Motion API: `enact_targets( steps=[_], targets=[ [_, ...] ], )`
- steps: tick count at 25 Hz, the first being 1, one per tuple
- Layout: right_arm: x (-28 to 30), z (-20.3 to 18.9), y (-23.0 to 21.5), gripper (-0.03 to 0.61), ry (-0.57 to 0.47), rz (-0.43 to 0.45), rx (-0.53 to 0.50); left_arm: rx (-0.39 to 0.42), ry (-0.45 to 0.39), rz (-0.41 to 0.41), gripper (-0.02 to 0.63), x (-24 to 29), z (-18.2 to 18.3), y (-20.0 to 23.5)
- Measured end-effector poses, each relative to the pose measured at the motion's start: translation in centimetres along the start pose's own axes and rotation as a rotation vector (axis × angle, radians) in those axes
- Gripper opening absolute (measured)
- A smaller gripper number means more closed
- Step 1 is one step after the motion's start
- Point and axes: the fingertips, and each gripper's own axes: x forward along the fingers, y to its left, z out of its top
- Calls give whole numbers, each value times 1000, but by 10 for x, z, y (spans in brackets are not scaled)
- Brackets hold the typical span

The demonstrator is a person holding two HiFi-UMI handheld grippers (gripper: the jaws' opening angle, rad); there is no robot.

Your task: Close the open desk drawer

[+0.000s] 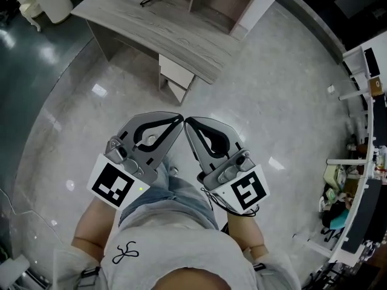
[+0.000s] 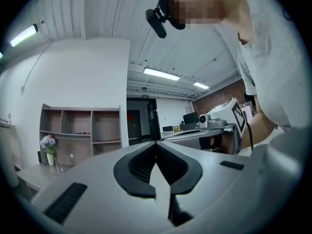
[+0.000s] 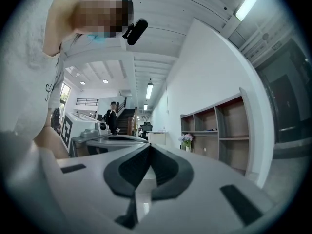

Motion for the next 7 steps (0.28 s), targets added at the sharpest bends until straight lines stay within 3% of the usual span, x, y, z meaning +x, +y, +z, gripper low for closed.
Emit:
enact_targets(
  steps=[7],
  targets=[
    [-11,1,3,6,-4,-9,10,28,11,0,9,-4,3,-11]
  ],
)
